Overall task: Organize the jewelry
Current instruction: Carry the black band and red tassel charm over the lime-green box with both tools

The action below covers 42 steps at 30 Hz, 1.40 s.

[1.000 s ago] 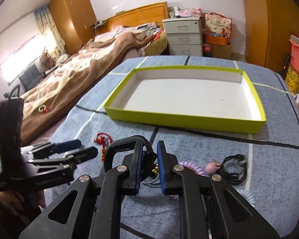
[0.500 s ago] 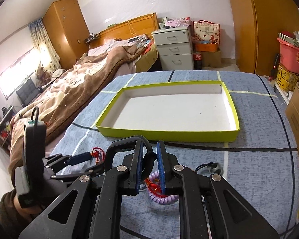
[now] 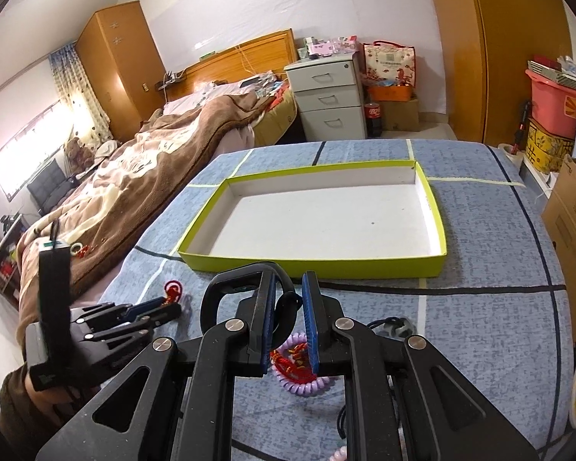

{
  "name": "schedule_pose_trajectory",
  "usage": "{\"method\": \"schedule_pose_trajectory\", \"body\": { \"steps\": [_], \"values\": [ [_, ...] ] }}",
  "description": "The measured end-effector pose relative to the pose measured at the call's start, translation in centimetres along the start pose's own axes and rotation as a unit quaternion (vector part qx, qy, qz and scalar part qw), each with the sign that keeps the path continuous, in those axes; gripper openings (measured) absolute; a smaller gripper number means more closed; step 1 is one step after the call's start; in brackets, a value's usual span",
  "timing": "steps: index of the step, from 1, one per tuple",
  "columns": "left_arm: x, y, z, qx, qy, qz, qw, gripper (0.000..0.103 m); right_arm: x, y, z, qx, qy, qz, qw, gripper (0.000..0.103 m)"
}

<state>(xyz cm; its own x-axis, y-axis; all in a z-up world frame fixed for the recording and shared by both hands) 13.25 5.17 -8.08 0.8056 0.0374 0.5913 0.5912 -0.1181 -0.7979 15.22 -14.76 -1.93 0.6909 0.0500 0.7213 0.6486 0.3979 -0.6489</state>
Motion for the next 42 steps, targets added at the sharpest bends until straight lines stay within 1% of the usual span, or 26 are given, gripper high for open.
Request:
{"method": "schedule_pose_trajectory", "body": {
  "steps": [2, 5, 10, 12, 15, 18, 20, 22, 24, 27, 29, 31, 33, 35, 42],
  "values": [
    [0.4, -0.5, 0.2, -0.010, -0.004, -0.005, 0.9999, 0.018, 0.2, -0.1, -0.2, -0.001, 0.004, -0.001, 1.000, 0.015],
    [1.2, -1.5, 0.6, -0.010, -0.006, -0.018, 0.9998, 0.018, 0.5, -0.2, -0.5, -0.004, 0.006, -0.004, 1.000, 0.015],
    [3.6, -2.7, 0.4, -0.019, -0.004, -0.038, 0.9991, 0.018, 1.8, -0.2, -1.6, -0.010, 0.014, -0.009, 1.000, 0.015],
    [4.8, -2.7, 0.2, -0.022, 0.000, -0.041, 0.9989, 0.018, 2.7, 0.0, -2.4, -0.017, 0.019, -0.011, 1.000, 0.015],
    [6.8, -2.6, -0.2, -0.034, 0.007, -0.049, 0.9982, 0.019, 4.2, 0.4, -3.8, -0.038, 0.020, -0.016, 0.999, 0.015],
    [8.6, -1.6, -0.6, -0.041, 0.006, -0.048, 0.9980, 0.018, 5.6, 1.3, -5.4, -0.055, 0.027, -0.016, 0.998, 0.015],
    [9.6, -1.2, -1.0, -0.052, 0.009, -0.051, 0.9973, 0.019, 6.4, 2.2, -6.5, -0.062, 0.033, -0.012, 0.997, 0.015],
    [10.3, -0.1, -1.4, -0.058, 0.009, -0.042, 0.9974, 0.019, 6.9, 3.2, -7.4, -0.073, 0.034, -0.006, 0.997, 0.015],
    [11.1, 1.2, -1.3, -0.067, -0.004, -0.027, 0.9974, 0.019, 7.2, 4.7, -8.4, -0.078, 0.041, 0.007, 0.996, 0.015],
    [11.8, 2.3, -1.9, -0.057, 0.009, -0.031, 0.9978, 0.019, 7.4, 6.3, -9.4, -0.090, 0.044, 0.017, 0.995, 0.015],
    [12.1, 3.5, -2.2, -0.063, 0.010, -0.018, 0.9978, 0.019, 7.5, 7.2, -10.1, -0.096, 0.045, 0.026, 0.994, 0.015],
    [12.4, 4.6, -2.2, -0.060, 0.003, -0.007, 0.9982, 0.019, 7.5, 8.1, -10.7, -0.097, 0.049, 0.033, 0.994, 0.015],
    [12.5, 5.3, -2.2, -0.062, 0.005, -0.007, 0.9981, 0.019, 7.4, 8.9, -11.1, -0.100, 0.047, 0.040, 0.993, 0.015],
    [12.5, 6.3, -2.3, -0.063, 0.005, 0.005, 0.9980, 0.019, 7.4, 9.5, -11.4, -0.102, 0.048, 0.044, 0.993, 0.015],
    [12.1, 8.8, -2.6, -0.052, 0.003, 0.028, 0.9982, 0.019, 7.2, 11.0, -11.6, -0.114, 0.030, 0.057, 0.991, 0.015]
  ]
}}
Point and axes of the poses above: each gripper's, at about its wrist camera, not at the fingertips, and y roughly the way its jaws point, z to its left, x to its top, the point moved 6 cm from there along y, roughly the way its jaws point, and after that the axes turned 2 degrees about -y, right-handed, at the moved point
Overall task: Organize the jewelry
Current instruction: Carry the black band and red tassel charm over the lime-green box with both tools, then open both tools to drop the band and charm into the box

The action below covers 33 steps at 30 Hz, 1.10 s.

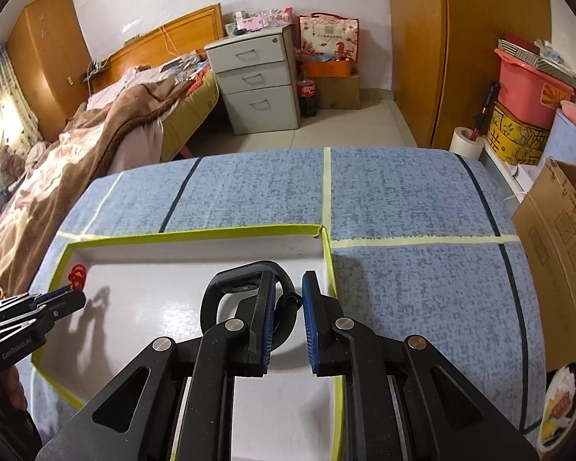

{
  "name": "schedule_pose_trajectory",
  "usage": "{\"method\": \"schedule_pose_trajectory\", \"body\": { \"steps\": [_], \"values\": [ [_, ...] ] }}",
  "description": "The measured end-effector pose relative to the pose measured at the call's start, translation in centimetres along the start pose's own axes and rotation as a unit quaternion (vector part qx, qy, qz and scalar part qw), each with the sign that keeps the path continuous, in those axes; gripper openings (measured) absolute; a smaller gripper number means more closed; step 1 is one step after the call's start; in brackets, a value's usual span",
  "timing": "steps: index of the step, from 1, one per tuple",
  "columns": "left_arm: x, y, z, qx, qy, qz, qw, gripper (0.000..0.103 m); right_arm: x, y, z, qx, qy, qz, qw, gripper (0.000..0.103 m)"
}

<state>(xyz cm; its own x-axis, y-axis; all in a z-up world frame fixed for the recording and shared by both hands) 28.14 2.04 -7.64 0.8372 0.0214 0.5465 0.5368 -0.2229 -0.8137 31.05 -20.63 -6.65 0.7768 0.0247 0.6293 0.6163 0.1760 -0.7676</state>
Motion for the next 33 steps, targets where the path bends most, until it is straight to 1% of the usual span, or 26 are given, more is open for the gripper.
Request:
{"method": "schedule_pose_trajectory", "body": {
  "steps": [7, 14, 16, 17, 18, 20, 23, 24, 26, 29, 33],
  "values": [
    [-0.1, 0.5, -0.5, 0.009, 0.006, 0.004, 0.9999, 0.019, 0.3, 0.4, -0.2, -0.013, -0.013, 0.001, 1.000, 0.015],
    [0.0, 0.6, -0.6, 0.008, 0.007, 0.008, 0.9999, 0.020, 0.4, 0.4, -0.3, -0.015, -0.016, 0.000, 1.000, 0.015],
    [0.1, 0.6, -0.5, 0.010, 0.005, 0.008, 0.9999, 0.023, 0.4, 0.4, -0.3, -0.018, -0.017, -0.001, 1.000, 0.015],
    [0.1, 0.5, -0.4, 0.012, 0.004, 0.007, 0.9999, 0.027, 0.4, 0.4, -0.3, -0.017, -0.017, 0.000, 1.000, 0.015],
    [0.1, 0.4, -0.4, 0.012, 0.004, 0.006, 0.9999, 0.033, 0.4, 0.4, -0.2, -0.016, -0.018, 0.000, 1.000, 0.015],
    [0.1, 0.2, -0.4, 0.008, 0.003, 0.005, 0.9999, 0.038, 0.5, 0.2, -0.2, -0.019, -0.018, -0.004, 1.000, 0.015],
    [0.0, -0.1, -0.2, 0.004, -0.007, 0.005, 1.0000, 0.039, 0.5, -0.2, -0.1, -0.012, -0.017, -0.006, 1.000, 0.025],
    [-0.1, -0.5, -0.2, 0.008, -0.005, 0.001, 1.0000, 0.039, 0.5, -0.5, 0.0, -0.007, -0.017, -0.009, 1.000, 0.031],
    [-0.2, -1.3, -0.3, 0.012, 0.004, -0.009, 0.9999, 0.041, 0.5, -1.1, 0.2, 0.003, -0.018, -0.016, 1.000, 0.032],
    [-0.3, -2.9, -0.5, 0.007, 0.002, -0.024, 0.9997, 0.048, 0.5, -2.4, 0.5, 0.005, -0.021, -0.025, 0.999, 0.033],
    [-1.1, -5.3, -0.7, 0.004, 0.002, -0.045, 0.9990, 0.051, -0.1, -4.8, 1.1, 0.012, -0.026, -0.043, 0.999, 0.034]
  ]
}}
Point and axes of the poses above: each gripper's, at about its wrist camera, not at the fingertips, and y roughly the way its jaws point, z to its left, x to its top, the point moved 6 cm from there along y, roughly the way its jaws point, and after that the axes turned 2 degrees about -y, right-handed, at the moved point
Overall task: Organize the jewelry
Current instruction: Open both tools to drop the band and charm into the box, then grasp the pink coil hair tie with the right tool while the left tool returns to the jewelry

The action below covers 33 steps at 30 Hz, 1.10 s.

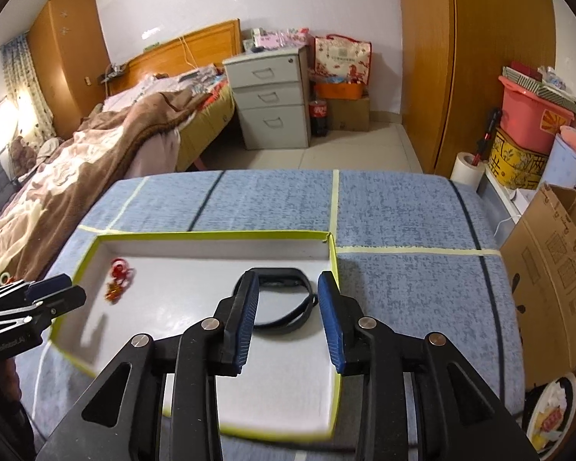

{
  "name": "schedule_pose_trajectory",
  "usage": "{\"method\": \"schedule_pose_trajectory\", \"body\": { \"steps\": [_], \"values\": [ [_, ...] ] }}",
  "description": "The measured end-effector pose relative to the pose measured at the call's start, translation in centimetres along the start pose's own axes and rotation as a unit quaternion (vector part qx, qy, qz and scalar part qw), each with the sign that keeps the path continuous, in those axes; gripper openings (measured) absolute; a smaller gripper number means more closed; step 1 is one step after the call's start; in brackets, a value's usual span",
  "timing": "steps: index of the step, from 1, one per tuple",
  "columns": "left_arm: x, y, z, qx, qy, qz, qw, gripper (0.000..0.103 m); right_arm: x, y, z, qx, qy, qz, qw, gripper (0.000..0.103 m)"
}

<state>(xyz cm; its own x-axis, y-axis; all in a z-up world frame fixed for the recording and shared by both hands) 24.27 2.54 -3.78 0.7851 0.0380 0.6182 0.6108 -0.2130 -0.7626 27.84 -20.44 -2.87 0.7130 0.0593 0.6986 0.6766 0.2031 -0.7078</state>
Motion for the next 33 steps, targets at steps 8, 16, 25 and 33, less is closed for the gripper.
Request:
{"method": "schedule_pose_trajectory", "body": {
  "steps": [8, 16, 25, 33],
  "values": [
    [-2.8, -4.2, -0.6, -0.016, -0.002, -0.027, 0.9995, 0.054, -3.0, -5.2, 0.2, 0.017, 0.006, -0.019, 1.000, 0.044],
    [-7.8, -6.1, -1.6, -0.030, -0.008, -0.025, 0.9992, 0.054, -8.0, -8.7, 0.4, 0.017, 0.003, -0.011, 1.000, 0.044],
    [-11.7, -6.7, -2.9, -0.033, 0.001, -0.021, 0.9992, 0.055, -14.0, -10.1, 0.4, 0.026, 0.007, 0.010, 1.000, 0.044],
    [-13.5, -6.7, -2.7, -0.025, -0.001, -0.022, 0.9994, 0.055, -17.7, -10.6, 0.7, 0.039, 0.011, 0.027, 0.999, 0.044]
  ]
}}
Point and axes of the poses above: each gripper's, at about its wrist camera, not at the fingertips, and y roughly the way its jaws point, z to its left, x to its top, the point moved 6 cm from there along y, roughly the way its jaws point, and after that the axes turned 2 degrees about -y, right-handed, at the moved point
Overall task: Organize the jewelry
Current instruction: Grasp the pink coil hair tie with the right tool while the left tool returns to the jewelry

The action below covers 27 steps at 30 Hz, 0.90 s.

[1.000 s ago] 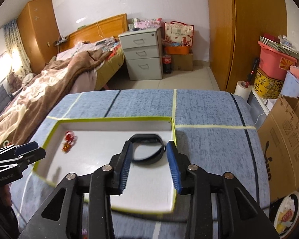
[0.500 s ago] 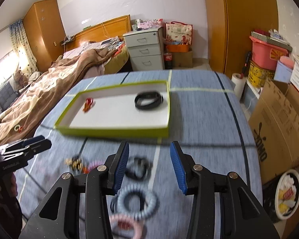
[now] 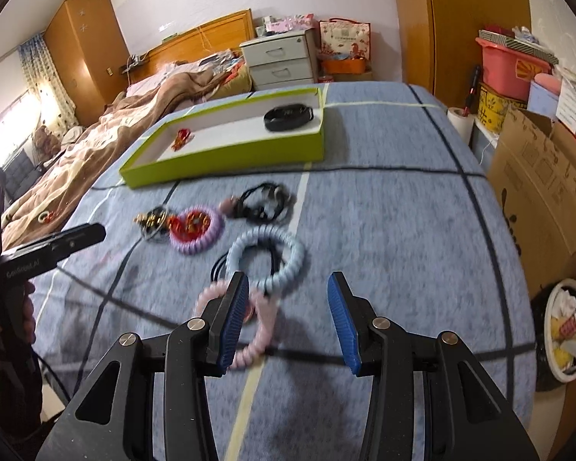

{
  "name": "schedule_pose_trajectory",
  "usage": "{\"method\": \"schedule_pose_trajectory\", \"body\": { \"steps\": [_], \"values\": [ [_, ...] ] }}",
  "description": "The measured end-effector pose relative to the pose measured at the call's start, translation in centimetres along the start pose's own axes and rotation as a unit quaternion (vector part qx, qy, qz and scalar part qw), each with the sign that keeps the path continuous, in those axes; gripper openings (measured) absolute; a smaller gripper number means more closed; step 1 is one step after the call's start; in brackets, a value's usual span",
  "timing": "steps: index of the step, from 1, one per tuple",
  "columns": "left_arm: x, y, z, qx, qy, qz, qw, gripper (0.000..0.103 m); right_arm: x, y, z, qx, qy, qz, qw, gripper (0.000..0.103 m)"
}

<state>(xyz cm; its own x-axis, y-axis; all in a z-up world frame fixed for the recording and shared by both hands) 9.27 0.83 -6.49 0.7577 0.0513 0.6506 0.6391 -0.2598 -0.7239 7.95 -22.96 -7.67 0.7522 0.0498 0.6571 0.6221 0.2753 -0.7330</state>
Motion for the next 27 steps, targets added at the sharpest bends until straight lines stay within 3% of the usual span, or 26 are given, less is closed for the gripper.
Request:
{"method": "schedule_pose_trajectory", "body": {
  "steps": [9, 12, 17, 19, 27],
  "values": [
    [-1.3, -0.1, 0.9, 0.005, -0.013, 0.005, 0.9999, 0.057, -1.9, 0.1, 1.4, 0.006, -0.027, 0.011, 1.000, 0.043],
    [-1.6, 0.0, 1.2, 0.006, -0.017, 0.008, 0.9998, 0.057, -2.4, 0.5, 1.7, 0.000, -0.038, 0.020, 0.999, 0.026],
    [-1.7, 0.1, 1.3, 0.004, -0.019, 0.011, 0.9998, 0.057, -2.5, 0.5, 1.7, -0.008, -0.047, 0.020, 0.999, 0.021],
    [-1.8, 0.2, 1.3, 0.004, -0.020, 0.014, 0.9997, 0.057, -2.5, 0.4, 1.7, -0.009, -0.047, 0.020, 0.999, 0.010],
    [-1.3, 0.5, 1.0, 0.001, -0.019, 0.022, 0.9996, 0.057, -2.0, -0.2, 1.3, -0.002, -0.033, 0.005, 0.999, 0.010]
  ]
}}
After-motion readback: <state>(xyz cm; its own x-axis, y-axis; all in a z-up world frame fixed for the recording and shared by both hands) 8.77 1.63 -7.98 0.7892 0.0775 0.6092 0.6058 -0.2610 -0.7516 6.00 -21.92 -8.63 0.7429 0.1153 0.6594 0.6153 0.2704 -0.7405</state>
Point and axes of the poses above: each gripper's, at about its wrist camera, not at the fingertips, and y roughly the way its jaws point, z to its left, x to its top, the point moved 6 cm from there along y, roughly the way its jaws point, and after that the axes turned 2 degrees about -y, right-handed, at the moved point
